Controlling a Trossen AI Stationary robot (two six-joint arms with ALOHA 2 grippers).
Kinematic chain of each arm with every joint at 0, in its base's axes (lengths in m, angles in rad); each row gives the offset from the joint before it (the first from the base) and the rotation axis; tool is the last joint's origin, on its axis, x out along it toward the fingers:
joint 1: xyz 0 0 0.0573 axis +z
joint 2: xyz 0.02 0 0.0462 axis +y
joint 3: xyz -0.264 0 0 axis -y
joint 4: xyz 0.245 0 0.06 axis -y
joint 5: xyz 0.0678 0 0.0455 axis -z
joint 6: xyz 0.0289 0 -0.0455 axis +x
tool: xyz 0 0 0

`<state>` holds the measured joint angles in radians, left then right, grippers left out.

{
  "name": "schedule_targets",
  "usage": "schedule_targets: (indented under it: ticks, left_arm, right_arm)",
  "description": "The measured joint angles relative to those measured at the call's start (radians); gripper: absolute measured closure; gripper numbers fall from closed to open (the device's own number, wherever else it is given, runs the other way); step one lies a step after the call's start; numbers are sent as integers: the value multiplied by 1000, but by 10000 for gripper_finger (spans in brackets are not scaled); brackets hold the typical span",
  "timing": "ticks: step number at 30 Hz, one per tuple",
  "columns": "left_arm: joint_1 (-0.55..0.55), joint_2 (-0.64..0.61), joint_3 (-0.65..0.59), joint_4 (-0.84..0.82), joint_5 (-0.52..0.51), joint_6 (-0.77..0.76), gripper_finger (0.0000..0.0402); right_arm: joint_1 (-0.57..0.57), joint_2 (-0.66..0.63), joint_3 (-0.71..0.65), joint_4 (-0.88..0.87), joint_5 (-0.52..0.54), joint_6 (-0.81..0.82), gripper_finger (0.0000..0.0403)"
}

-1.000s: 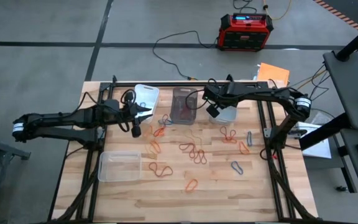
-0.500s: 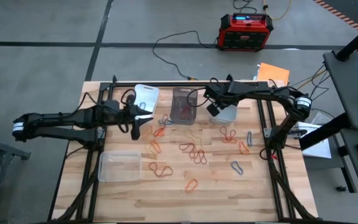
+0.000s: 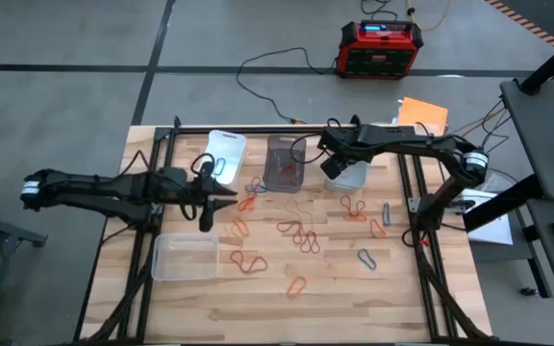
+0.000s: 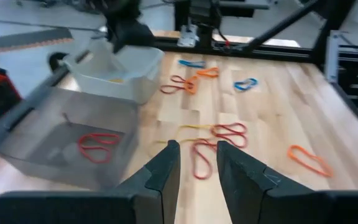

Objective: Sort rubber bands into baskets
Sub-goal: Put the orange rubber band into the transparent bin

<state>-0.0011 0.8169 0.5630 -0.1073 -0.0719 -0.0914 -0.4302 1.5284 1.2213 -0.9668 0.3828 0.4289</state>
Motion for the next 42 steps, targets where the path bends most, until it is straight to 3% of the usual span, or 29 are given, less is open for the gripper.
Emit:
schedule_targets:
  ticks: [5,12,23,32,42]
  left_arm:
    - [-52,10,-27,2,-1,-86,310]
    - [-114,102,-20,19,-7,-139,310]
    - [-160,264,-3,-62,-2,-128,310]
    - [-160,400,6,26,-2,-127,310]
    - [-158,626,191,-250,-7,43,290]
  right_arm:
    - [81,-80,0,15,2,26,219]
    - [279,-175,0,118,11,31,220]
    - [554,-198,0,195,117,46,221]
    - [645,-188,-11,196,169,77,210]
    - [648,-193,-58,197,171,105,196]
